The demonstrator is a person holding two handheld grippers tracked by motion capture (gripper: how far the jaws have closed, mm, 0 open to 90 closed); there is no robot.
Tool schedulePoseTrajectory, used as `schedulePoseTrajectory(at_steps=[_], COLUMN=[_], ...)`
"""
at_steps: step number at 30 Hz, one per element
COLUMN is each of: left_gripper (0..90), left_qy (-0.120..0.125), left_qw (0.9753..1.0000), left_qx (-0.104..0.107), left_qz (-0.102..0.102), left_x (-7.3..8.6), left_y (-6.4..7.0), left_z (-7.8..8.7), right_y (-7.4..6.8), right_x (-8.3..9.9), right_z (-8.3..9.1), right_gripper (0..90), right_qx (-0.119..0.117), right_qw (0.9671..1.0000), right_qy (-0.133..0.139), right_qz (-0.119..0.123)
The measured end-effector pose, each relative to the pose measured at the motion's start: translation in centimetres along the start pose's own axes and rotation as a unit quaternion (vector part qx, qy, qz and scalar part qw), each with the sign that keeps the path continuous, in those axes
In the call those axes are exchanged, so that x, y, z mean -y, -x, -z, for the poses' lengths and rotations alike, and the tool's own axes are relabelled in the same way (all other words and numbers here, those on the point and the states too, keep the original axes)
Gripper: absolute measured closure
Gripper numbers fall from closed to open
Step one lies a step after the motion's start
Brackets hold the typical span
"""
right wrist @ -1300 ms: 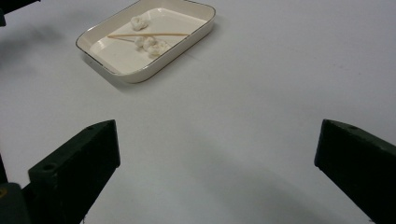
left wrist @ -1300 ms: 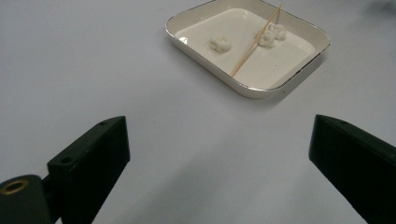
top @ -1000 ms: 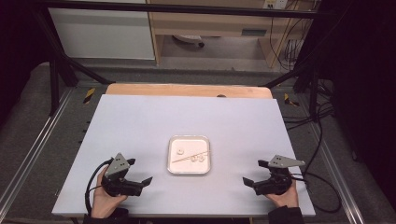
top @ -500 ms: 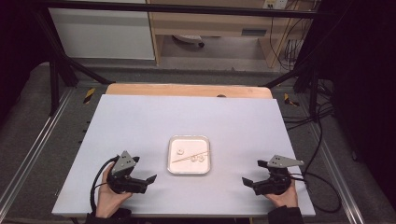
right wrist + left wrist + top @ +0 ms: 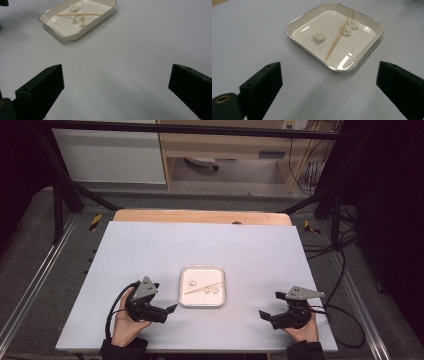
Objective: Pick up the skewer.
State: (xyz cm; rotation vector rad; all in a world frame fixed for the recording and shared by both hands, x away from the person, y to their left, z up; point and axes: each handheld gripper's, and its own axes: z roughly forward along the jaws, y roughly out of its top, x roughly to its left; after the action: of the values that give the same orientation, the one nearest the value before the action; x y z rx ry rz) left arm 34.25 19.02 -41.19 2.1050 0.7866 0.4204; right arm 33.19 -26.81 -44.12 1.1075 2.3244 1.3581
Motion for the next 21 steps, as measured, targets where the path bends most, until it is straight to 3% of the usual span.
schedulePoseTrajectory(at_steps=[6,21], left_gripper=[8.2,18.2], left_qy=[-0.004,-0.030], left_qw=[1.0000,0.9990], left_qx=[0.000,0.001], left_qz=[-0.002,-0.031], left_x=[-1.0,-3.1], left_y=[0.0,0.8], left_z=[-0.9,-3.9], right_y=[0.0,0.0], right_x=[0.0,0.0], right_z=[0.0,-0.2], right_gripper=[0.7,0.7], right_qx=[-0.002,-0.002], right_qw=[1.0000,1.0000], right_qy=[-0.002,-0.007], right_qz=[0.000,0.005])
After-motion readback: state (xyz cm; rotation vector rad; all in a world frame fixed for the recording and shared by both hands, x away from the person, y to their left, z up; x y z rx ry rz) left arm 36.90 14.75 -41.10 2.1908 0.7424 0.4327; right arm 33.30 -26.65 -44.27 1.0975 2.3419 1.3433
